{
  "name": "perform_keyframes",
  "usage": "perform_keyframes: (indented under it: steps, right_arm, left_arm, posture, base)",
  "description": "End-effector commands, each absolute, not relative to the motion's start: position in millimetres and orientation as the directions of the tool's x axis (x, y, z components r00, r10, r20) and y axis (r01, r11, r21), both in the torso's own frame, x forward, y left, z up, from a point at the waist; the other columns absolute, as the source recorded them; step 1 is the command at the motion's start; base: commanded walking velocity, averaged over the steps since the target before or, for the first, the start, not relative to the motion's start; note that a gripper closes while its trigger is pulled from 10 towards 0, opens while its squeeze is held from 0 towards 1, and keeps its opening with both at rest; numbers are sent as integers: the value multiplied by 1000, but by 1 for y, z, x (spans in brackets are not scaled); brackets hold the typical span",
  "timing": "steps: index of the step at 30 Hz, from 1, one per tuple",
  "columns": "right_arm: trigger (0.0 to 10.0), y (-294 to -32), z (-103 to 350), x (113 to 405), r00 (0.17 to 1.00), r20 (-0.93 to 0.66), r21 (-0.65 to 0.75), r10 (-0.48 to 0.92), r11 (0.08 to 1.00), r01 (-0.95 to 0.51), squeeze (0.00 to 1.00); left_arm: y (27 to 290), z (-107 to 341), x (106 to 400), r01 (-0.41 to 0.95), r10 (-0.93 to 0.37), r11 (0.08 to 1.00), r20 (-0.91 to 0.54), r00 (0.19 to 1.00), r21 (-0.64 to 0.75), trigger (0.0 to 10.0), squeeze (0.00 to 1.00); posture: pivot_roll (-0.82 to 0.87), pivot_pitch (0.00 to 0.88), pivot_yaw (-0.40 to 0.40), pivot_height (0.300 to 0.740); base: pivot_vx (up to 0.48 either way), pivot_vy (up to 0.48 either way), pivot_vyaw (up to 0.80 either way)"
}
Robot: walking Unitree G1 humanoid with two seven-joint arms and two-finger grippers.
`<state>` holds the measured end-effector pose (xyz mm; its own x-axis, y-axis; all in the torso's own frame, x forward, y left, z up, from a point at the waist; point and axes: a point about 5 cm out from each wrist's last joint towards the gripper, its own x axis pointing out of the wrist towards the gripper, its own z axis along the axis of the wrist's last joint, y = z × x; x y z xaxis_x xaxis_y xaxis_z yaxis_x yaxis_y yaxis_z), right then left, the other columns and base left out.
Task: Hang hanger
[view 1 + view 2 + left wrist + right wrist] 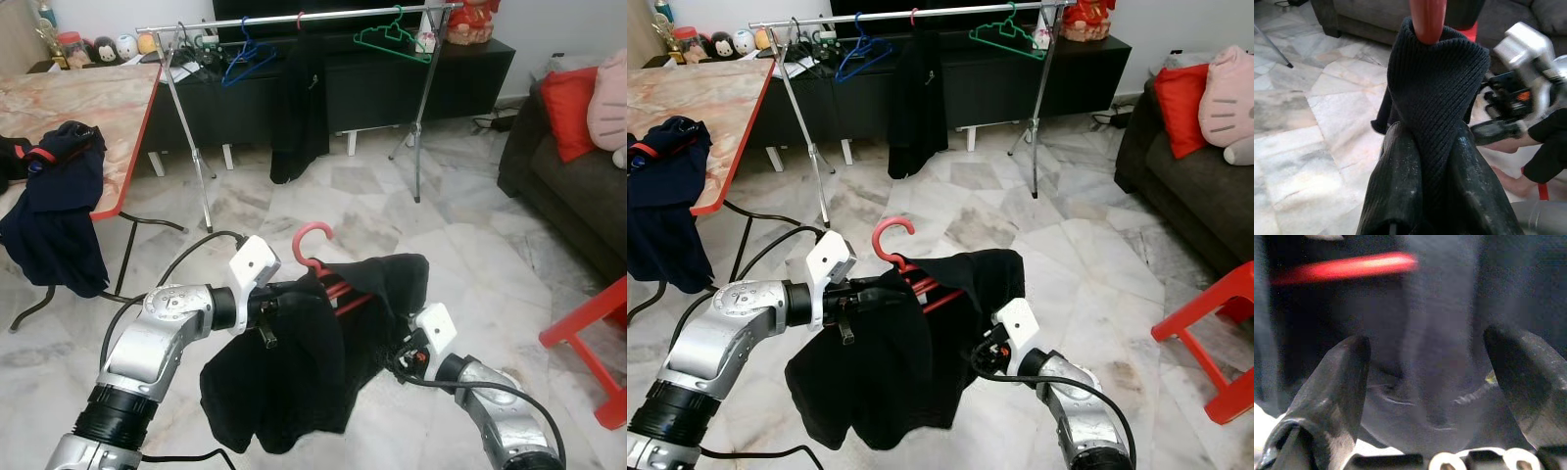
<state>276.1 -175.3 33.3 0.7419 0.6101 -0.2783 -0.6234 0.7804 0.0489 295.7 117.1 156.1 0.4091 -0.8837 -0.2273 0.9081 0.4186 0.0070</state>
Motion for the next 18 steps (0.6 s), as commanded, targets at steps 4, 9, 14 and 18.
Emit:
perform_keyframes:
  steps: [4,9,14,18]
  right_arm:
    - [10000,-184,39,285,786,-270,10,556,818,-575,0]
    - [3922,-183,40,286,780,-252,32,573,810,-585,0]
    - [0,-182,40,286,775,-241,43,585,804,-593,0]
    - [0,-182,40,286,776,-238,44,584,804,-592,0]
  left_arm:
    - [114,168,292,922,-902,385,-197,383,29,10000,0]
    - [112,169,290,928,-908,372,-195,370,26,10000,0]
    - [112,170,289,928,-909,371,-197,368,24,10000,0]
    - [112,170,289,928,-909,371,-198,368,22,10000,0]
  posture:
    - [-68,10,-12,740]
    - [-66,9,-12,740]
    - [-65,10,-13,740]
    - [-67,10,-13,740]
  base:
    - [0,0,0]
    - [0,0,0]
    - [0,0,0]
    - [0,0,0]
